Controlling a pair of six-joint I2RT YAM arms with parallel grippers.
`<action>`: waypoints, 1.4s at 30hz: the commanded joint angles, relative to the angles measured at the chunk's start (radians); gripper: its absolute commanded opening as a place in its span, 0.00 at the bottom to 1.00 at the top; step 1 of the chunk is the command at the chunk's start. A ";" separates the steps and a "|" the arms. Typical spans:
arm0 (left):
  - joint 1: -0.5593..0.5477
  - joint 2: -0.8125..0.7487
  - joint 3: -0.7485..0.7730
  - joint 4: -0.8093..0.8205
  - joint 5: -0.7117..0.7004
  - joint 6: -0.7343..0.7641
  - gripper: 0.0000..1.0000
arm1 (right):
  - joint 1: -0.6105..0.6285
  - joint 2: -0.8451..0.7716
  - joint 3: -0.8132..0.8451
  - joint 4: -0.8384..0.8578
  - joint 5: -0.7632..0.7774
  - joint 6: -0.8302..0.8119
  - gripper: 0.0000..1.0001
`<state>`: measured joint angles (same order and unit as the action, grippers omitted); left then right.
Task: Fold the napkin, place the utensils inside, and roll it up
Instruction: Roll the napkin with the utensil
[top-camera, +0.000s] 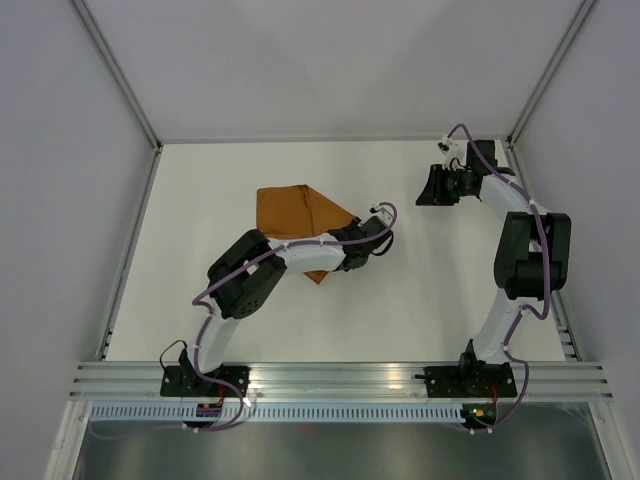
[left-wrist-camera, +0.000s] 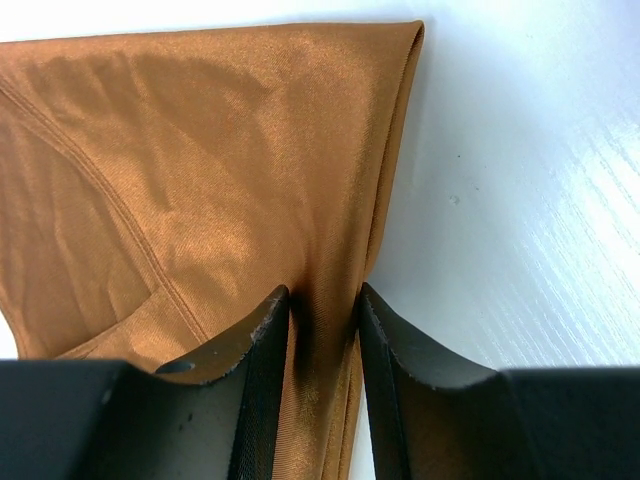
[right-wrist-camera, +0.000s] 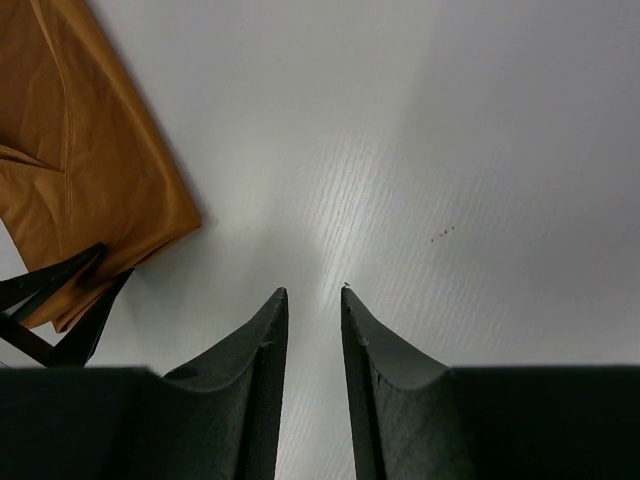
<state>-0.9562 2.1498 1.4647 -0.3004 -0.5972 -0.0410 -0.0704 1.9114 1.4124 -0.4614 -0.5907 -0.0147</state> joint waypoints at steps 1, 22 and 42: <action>0.019 0.082 -0.078 -0.089 0.215 0.004 0.41 | -0.005 -0.005 0.033 -0.016 -0.029 -0.008 0.33; 0.102 0.081 -0.035 -0.186 0.398 -0.080 0.17 | -0.005 -0.025 0.056 -0.051 -0.060 -0.025 0.27; 0.102 0.032 -0.060 -0.183 0.991 -0.027 0.02 | -0.005 -0.192 -0.095 -0.138 -0.158 -0.439 0.24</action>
<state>-0.8371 2.1120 1.4757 -0.3115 0.1120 -0.0620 -0.0704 1.8030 1.3579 -0.5625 -0.6701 -0.2676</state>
